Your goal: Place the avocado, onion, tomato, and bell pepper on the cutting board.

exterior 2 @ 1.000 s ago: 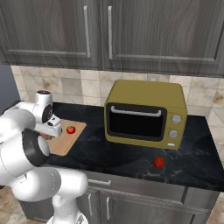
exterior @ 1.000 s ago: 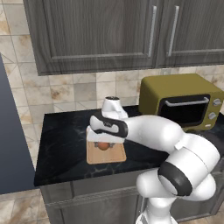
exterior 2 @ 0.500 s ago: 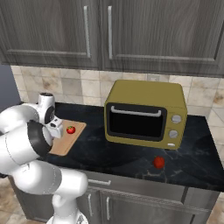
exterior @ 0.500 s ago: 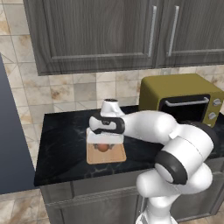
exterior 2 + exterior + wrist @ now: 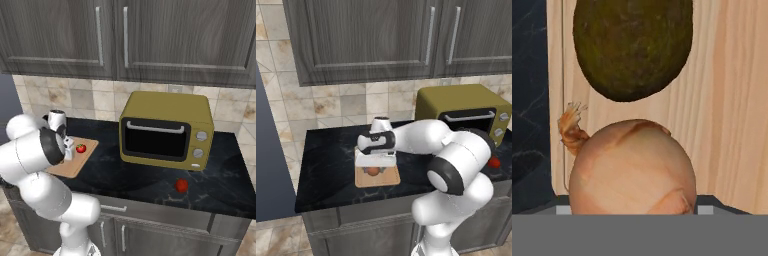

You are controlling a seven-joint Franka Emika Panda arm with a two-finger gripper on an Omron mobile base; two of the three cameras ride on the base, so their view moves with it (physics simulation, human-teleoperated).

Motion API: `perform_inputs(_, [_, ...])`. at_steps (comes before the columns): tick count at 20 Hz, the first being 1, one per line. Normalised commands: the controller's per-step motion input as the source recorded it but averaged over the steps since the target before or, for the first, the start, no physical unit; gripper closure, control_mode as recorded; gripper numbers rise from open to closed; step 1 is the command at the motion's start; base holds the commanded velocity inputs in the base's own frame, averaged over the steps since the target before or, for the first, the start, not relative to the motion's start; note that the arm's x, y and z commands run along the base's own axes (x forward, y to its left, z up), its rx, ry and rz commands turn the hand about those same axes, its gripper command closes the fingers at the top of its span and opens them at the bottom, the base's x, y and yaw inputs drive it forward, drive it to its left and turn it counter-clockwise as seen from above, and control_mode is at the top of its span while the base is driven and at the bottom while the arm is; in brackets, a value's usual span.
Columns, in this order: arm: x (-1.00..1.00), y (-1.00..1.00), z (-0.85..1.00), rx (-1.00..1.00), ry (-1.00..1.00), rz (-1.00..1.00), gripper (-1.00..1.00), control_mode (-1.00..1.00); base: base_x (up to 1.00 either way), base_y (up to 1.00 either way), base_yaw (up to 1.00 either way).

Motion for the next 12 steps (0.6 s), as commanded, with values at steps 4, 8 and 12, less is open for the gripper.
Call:
perform_inputs(4, [0.37,0.1,-0.25,0.0,0.1,0.01,1.0,-1.0,0.0,0.0,0.0])
perform_inputs(8, [0.42,0.16,-0.21,0.0,0.11,0.0,1.0,-1.0,0.0,0.0,0.0])
perform_inputs(12, [0.38,0.1,-0.21,0.0,0.1,0.0,1.0,-1.0,0.0,0.0,0.0])
